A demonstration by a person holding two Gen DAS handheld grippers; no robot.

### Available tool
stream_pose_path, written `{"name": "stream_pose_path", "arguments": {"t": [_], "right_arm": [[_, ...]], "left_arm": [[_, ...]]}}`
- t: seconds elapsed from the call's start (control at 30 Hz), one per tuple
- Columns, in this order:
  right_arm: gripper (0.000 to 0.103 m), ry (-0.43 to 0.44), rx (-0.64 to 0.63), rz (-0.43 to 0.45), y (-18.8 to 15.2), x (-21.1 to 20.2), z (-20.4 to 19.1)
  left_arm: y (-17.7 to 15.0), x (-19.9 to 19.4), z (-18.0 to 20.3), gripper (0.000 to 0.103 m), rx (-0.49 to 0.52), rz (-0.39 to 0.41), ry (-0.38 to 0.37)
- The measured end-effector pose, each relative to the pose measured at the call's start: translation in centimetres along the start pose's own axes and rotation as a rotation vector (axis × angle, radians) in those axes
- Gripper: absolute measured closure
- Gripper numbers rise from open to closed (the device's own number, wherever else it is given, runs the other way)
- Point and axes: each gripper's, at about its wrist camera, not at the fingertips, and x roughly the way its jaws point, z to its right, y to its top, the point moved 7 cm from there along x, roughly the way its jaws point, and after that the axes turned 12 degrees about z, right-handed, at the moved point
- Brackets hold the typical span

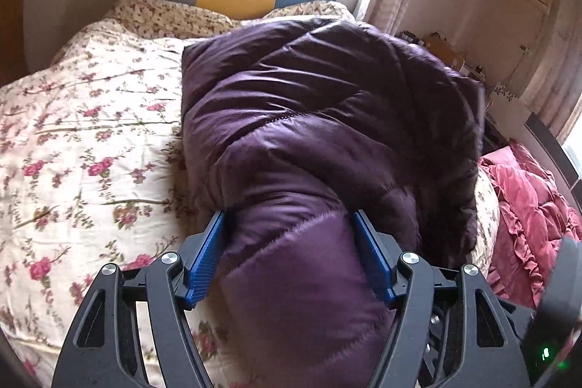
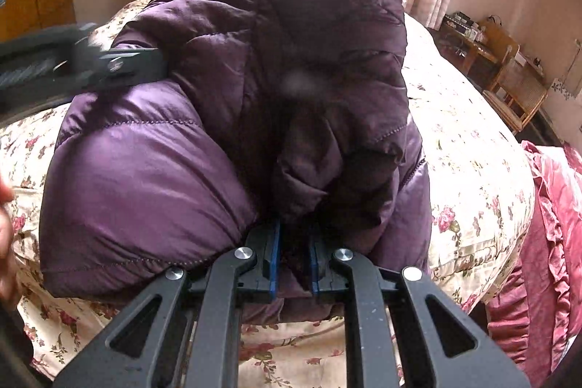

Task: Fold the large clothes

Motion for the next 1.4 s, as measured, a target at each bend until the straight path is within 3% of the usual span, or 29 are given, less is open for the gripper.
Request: {"name": "stream_pose_path", "arguments": {"t": [0.1,0.27,0.53,0.8,0.9,1.1,1.2,1.33,1.4], "right_arm": [[0.093,0.001,0.003,0.005,0.0,0.2,0.1],[0.093,0.008,0.005,0.024,-0.2,0.3,0.2],[0.09,-0.009,0.029,0.007,0.9,-1.2,0.9],[0.062,-0.067,0.03,0.05,3.1,-4.2,1.3],[0.057,-0.104,0.038,0.068,4.0,-5.4,1.1],[0.058,-0.153,0.062,0.08,6.0,-7.1,1.5],[0.067,-0.169,0.06,0.091,7.0,-7.4,1.6],[0.068,-0.205,0.024,0.088,7.5,-7.1,0.6],[0.074,-0.206,0.009,0.051,6.8,-5.9,0.3]], "left_arm": [[-0.6,-1.0,0.4,0.034,0.03,0.016,0.009],[-2.4,1.2,0.7,0.033,0.057,-0.003,0.025],[-1.9,0.7,0.7,0.033,0.068,0.012,0.026],[-0.6,-0.7,0.3,0.034,0.059,0.041,0.025],[-0.2,-1.0,0.4,0.034,0.057,0.054,0.023],[0.4,-1.4,0.5,0.034,0.068,0.07,0.02],[0.7,-1.6,0.4,0.034,0.073,0.081,0.026],[1.3,-2.0,0.1,0.034,0.069,0.103,0.039],[1.6,-2.2,-0.1,0.034,0.076,0.11,0.048]]}}
